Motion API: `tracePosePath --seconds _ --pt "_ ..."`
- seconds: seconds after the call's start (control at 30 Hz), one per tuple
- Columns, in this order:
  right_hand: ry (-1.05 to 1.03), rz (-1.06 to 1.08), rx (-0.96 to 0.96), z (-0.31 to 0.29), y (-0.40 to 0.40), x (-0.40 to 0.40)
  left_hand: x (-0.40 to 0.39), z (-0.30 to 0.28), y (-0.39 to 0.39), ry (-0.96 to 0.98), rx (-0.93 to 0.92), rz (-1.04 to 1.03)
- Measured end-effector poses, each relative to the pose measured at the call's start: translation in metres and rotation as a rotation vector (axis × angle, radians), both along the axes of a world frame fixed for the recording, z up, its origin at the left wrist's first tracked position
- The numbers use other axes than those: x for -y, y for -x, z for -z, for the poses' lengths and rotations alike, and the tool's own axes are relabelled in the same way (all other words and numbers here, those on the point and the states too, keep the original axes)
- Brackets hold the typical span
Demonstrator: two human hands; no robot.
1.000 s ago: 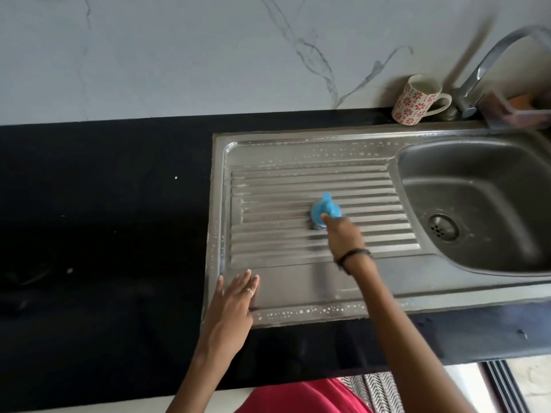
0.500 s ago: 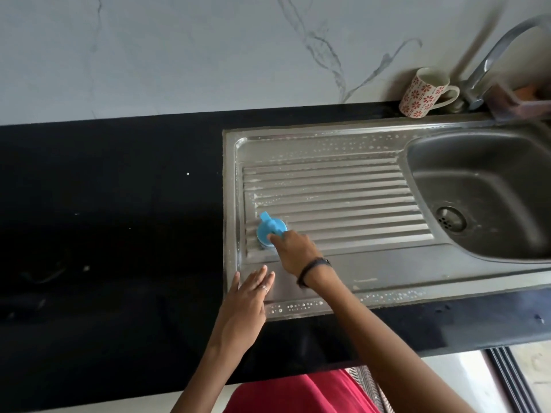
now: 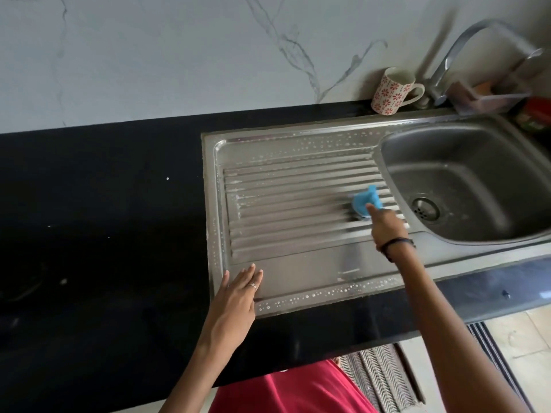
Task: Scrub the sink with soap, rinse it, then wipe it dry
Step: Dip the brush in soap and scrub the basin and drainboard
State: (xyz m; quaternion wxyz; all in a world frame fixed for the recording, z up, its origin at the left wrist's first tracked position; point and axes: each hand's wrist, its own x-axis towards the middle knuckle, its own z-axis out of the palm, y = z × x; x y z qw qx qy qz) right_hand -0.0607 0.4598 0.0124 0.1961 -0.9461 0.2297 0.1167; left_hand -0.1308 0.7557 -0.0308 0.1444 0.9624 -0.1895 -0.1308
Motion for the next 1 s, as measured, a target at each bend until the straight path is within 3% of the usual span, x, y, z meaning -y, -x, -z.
tracePosePath --seconds 0.1,0.27,0.37,0.43,0.57,0.67,0.77,0.87,0.93,1.0 --pt "-0.089 0.106 0.009 0.004 -0.004 -0.014 0.005 0.000 -0.002 -0.032 0.001 0.017" --pt "-0.222 -0.338 -0.024 0.008 0.002 -0.129 0.017 0.002 -0.006 -0.047 -0.006 0.055" --pt "-0.136 -0.456 -0.046 0.004 0.007 -0.134 0.025 0.002 -0.008 -0.049 0.020 0.081" --pt "-0.123 -0.368 -0.018 0.005 0.008 -0.097 0.029 0.002 -0.009 -0.065 0.021 0.087" --pt "-0.164 0.021 -0.014 0.001 0.006 0.012 0.033 0.010 -0.009 0.010 0.072 0.085" --pt "-0.146 0.224 0.020 -0.003 0.007 0.047 0.038 0.018 -0.012 -0.046 0.098 0.128" --pt "-0.015 0.035 -0.024 0.003 0.026 0.016 0.051 0.011 -0.014 -0.051 -0.019 0.129" --pt "0.053 -0.131 -0.037 0.006 0.052 -0.020 0.064 0.011 -0.019 -0.074 0.037 0.177" --pt "0.093 -0.025 -0.001 0.009 0.045 -0.010 0.070 0.010 -0.021 -0.030 0.115 0.177" --pt "-0.024 0.260 0.033 0.010 0.025 0.025 0.072 0.016 -0.022 -0.023 0.161 0.189"
